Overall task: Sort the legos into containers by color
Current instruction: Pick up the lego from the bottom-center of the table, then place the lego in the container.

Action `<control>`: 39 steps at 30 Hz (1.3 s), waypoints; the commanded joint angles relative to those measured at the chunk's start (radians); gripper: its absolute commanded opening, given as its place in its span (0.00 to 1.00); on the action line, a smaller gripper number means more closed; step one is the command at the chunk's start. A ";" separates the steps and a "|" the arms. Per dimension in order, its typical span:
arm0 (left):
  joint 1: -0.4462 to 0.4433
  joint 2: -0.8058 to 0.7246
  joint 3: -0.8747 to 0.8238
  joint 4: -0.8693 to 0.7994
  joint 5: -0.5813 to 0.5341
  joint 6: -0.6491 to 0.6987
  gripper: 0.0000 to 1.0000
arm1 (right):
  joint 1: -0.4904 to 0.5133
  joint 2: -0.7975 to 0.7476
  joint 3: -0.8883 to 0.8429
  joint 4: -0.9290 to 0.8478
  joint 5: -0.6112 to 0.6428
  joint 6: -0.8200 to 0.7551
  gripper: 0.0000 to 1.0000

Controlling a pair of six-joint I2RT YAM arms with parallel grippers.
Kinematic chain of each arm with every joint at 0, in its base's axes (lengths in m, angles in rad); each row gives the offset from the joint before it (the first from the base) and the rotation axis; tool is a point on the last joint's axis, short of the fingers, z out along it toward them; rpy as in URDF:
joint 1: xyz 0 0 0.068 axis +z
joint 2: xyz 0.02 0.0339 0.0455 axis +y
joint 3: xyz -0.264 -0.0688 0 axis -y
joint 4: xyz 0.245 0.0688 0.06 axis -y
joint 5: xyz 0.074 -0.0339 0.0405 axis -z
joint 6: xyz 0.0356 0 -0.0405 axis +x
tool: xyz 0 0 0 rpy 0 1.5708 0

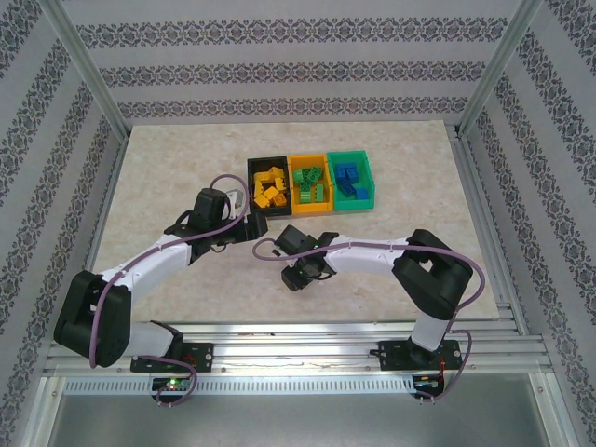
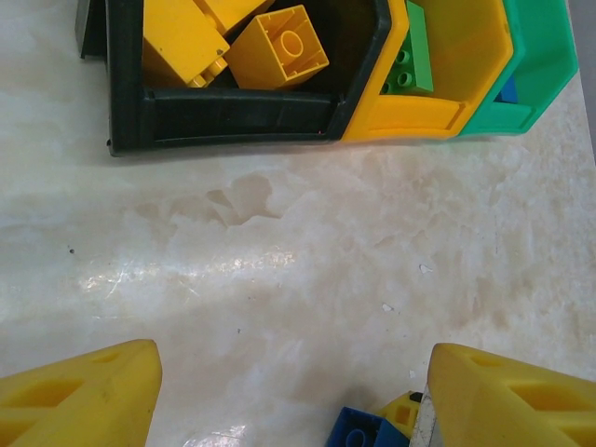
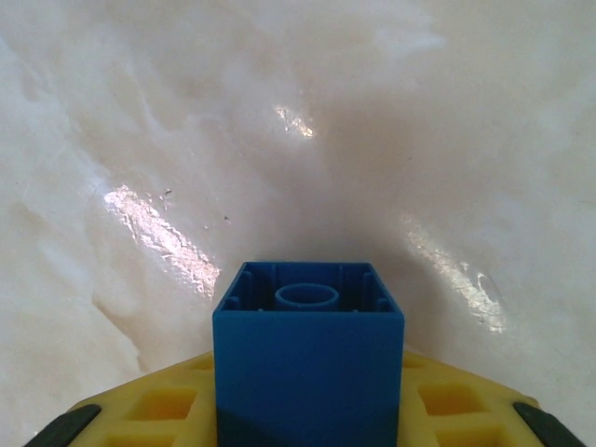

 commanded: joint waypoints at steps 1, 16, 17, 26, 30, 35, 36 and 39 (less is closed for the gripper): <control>0.013 -0.007 0.011 0.017 0.012 -0.006 0.76 | -0.022 -0.041 -0.016 0.009 0.016 -0.010 0.30; 0.014 -0.021 -0.004 0.012 0.012 -0.003 0.76 | -0.442 -0.295 -0.013 0.017 -0.077 -0.040 0.31; 0.014 -0.024 -0.008 0.017 0.011 -0.004 0.76 | -0.471 -0.295 -0.002 0.017 -0.082 -0.036 0.31; 0.014 -0.056 -0.012 -0.011 0.009 0.018 0.76 | -0.675 -0.133 0.181 0.033 -0.162 0.025 0.32; 0.016 -0.074 0.010 -0.056 0.009 0.036 0.76 | -0.714 -0.026 0.298 0.023 -0.182 0.031 0.32; 0.016 -0.119 0.012 -0.095 -0.008 0.044 0.76 | -0.744 0.093 0.446 -0.011 -0.197 0.039 0.34; 0.015 -0.129 0.008 -0.094 -0.014 0.041 0.76 | -0.746 0.109 0.468 -0.018 -0.197 0.041 0.37; 0.016 -0.160 -0.015 -0.095 -0.023 0.029 0.76 | -0.748 0.145 0.525 -0.052 -0.185 0.032 0.50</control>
